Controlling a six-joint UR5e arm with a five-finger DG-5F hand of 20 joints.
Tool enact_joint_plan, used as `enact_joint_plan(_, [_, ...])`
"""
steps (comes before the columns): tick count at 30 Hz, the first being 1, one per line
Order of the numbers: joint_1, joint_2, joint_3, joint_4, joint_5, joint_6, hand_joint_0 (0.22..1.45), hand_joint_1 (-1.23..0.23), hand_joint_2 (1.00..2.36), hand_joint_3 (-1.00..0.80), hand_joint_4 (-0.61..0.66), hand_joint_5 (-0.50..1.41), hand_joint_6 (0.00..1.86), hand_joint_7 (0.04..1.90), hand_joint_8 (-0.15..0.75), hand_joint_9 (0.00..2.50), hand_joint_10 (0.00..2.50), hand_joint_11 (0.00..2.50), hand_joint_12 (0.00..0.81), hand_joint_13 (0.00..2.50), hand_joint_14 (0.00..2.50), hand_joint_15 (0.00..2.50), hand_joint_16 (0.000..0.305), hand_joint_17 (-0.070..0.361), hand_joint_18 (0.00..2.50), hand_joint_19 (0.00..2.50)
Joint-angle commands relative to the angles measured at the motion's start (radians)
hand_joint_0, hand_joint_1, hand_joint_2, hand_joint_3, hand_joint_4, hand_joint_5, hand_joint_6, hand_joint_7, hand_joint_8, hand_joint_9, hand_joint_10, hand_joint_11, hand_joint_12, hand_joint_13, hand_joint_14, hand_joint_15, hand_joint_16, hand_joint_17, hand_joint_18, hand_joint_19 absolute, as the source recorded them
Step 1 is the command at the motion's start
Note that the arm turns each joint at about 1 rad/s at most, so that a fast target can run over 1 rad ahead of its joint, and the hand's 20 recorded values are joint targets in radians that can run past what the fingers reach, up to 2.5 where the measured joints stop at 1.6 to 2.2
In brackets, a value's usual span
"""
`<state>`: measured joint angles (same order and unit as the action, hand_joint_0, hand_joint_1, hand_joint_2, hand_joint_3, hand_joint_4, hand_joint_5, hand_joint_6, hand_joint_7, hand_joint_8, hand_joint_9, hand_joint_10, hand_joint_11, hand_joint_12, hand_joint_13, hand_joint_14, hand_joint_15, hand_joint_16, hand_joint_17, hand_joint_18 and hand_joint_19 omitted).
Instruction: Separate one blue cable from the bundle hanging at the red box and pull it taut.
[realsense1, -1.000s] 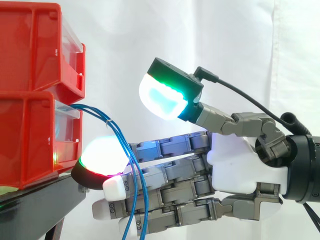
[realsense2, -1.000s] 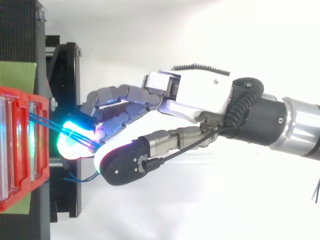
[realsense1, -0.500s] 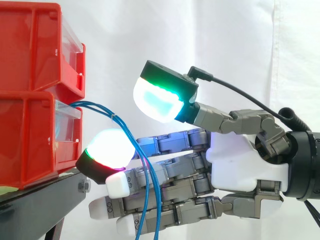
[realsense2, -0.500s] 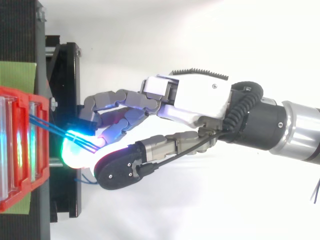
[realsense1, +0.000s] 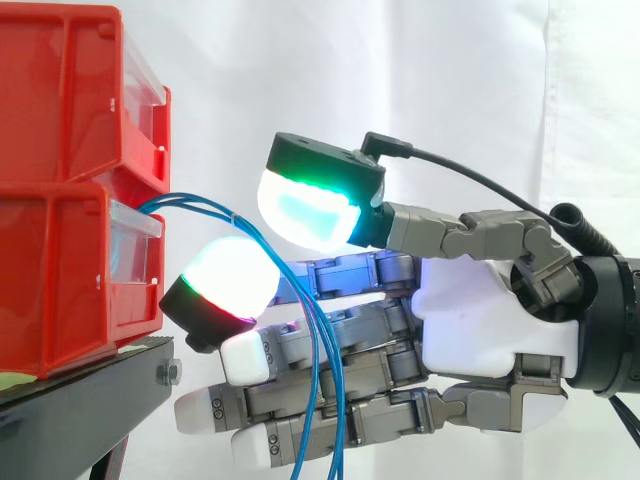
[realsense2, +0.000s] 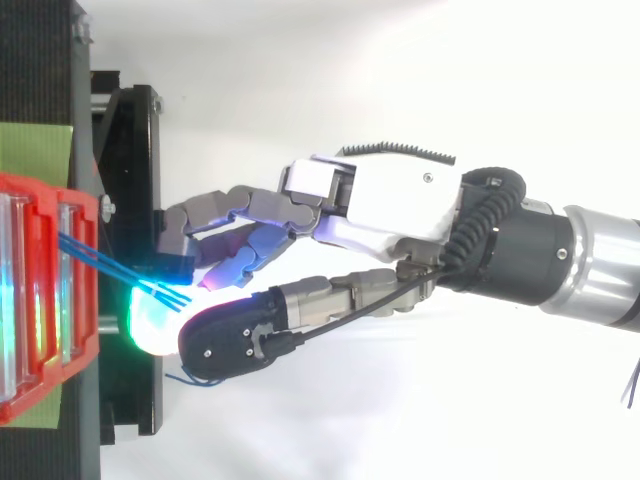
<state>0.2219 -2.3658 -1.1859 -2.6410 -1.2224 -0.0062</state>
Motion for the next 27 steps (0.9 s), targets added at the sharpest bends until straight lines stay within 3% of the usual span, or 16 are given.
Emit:
enact_joint_plan(1, [-0.001, 0.002, 0.0, -0.013, 0.0, 0.009, 0.63, -0.59, 1.02, -0.26, 0.2, -0.15, 0.73, 1.05, 0.314, 0.85, 0.01, 0.43, 0.265, 0.52, 0.0, 0.09, 0.033, 0.074, 0.47, 0.2])
enact_joint_plan(8, [0.001, 0.025, 0.0, -0.083, -0.003, 0.018, 0.63, -0.7, 1.01, -0.34, 0.19, -0.19, 0.81, 0.95, 0.318, 0.84, 0.02, 0.5, 0.269, 0.52, 0.0, 0.09, 0.033, 0.074, 0.48, 0.2])
enact_joint_plan(17, [-0.004, 0.057, 0.0, -0.168, -0.026, 0.015, 0.61, -0.51, 1.01, -0.43, 0.18, -0.17, 0.83, 0.96, 0.325, 0.91, 0.02, 0.5, 0.266, 0.54, 0.0, 0.11, 0.033, 0.074, 0.48, 0.22])
enact_joint_plan(21, [-0.006, 0.062, 0.0, -0.172, -0.026, 0.014, 0.62, -0.46, 1.01, -0.39, 0.16, -0.17, 0.83, 0.98, 0.33, 0.92, 0.02, 0.51, 0.267, 0.55, 0.01, 0.11, 0.033, 0.074, 0.49, 0.22])
enact_joint_plan(27, [-0.007, 0.079, 0.0, -0.188, -0.026, 0.006, 0.61, -0.54, 1.02, -0.25, 0.16, -0.18, 0.86, 1.02, 0.332, 0.91, 0.02, 0.51, 0.271, 0.55, 0.0, 0.11, 0.033, 0.075, 0.49, 0.22])
